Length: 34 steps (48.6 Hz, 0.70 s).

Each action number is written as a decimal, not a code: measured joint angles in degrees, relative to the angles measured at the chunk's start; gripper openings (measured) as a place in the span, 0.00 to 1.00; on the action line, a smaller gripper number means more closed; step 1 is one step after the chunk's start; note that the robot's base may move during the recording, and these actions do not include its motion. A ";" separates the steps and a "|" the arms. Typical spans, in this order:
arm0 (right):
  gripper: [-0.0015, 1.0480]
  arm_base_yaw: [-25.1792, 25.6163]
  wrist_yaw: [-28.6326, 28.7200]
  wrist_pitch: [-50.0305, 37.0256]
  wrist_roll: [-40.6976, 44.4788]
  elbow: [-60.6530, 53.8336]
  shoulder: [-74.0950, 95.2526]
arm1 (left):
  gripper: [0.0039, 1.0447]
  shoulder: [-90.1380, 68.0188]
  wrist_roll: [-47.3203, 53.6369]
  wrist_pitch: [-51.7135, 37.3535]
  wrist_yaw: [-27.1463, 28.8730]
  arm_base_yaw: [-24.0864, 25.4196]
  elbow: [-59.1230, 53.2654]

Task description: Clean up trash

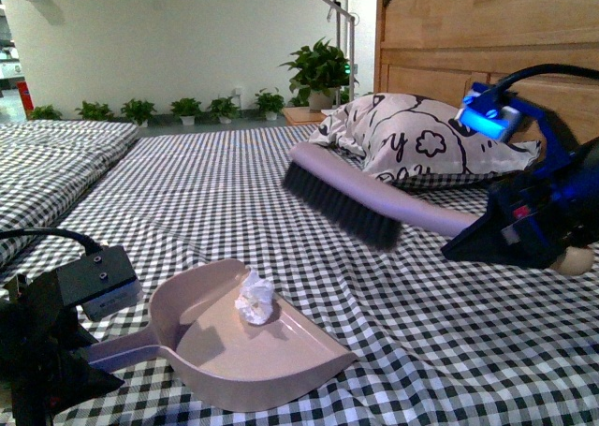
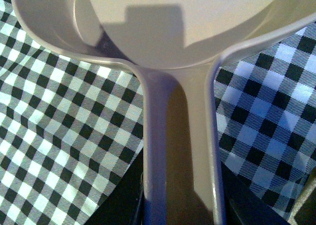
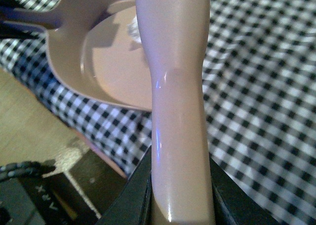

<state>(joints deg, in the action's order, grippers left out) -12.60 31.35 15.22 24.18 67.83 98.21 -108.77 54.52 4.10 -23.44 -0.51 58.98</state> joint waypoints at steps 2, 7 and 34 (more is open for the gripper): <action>0.19 1.90 -1.05 -1.09 -0.02 0.15 0.00 | 0.24 0.00 0.00 0.00 0.00 0.02 0.00; 0.19 4.66 -5.99 -3.85 0.00 -0.22 1.38 | 0.24 0.00 0.00 0.00 0.02 0.00 0.00; 0.19 11.82 -12.81 -27.04 -12.48 -10.97 -1.01 | 0.24 0.33 -11.89 -14.51 -5.44 0.09 -2.54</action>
<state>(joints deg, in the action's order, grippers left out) -0.78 18.55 -11.81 11.70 56.86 97.21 -108.44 42.63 -10.41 -28.88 -0.43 56.45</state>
